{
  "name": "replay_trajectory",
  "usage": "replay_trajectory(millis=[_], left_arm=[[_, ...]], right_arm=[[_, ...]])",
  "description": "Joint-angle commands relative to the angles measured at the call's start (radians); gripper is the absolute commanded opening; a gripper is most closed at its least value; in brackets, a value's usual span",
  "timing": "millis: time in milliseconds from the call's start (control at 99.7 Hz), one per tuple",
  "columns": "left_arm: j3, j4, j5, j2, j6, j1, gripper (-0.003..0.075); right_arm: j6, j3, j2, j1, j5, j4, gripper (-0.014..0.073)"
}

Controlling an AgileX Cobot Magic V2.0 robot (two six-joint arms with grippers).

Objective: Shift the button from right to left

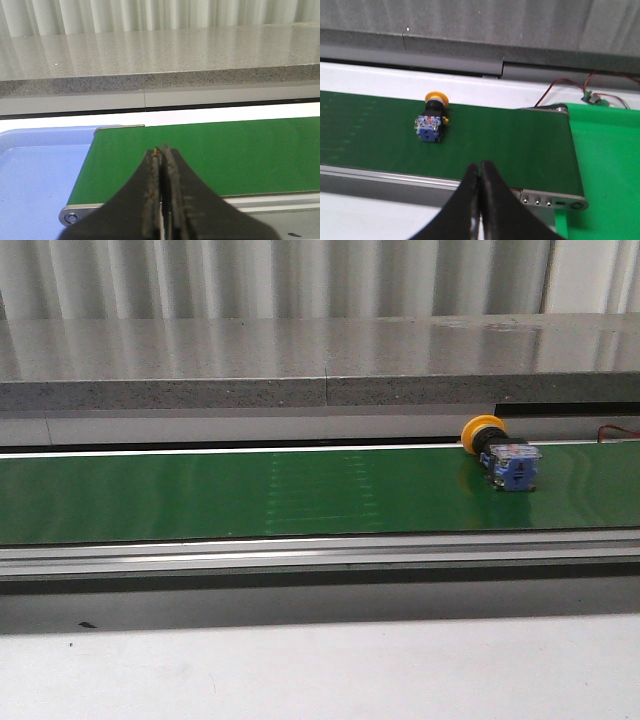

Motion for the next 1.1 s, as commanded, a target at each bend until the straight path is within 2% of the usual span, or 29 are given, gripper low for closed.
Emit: replay_trajectory(millis=[0,753,953,1094], left_arm=[[0.039,-0.004,-0.087,-0.033,-0.007,-0.005,-0.0021],[0.031,-0.009,-0.116,-0.033,-0.007,-0.005,-0.0021],[-0.075,-0.012,-0.061,-0.005,-0.007,-0.005,-0.0021],[-0.215,-0.012,0.063,0.077,-0.009,-0.005,-0.0021]], right_arm=[[-0.011,0.005,-0.045,-0.001,-0.106,-0.009,-0.0067],[-0.011,0.039,-0.088,-0.001,-0.106,-0.008,-0.0067],[-0.011,0.039,-0.088,-0.001,-0.106,-0.008,-0.0067],[-0.011,0.039,-0.088,-0.001,-0.106,-0.008,-0.0067]])
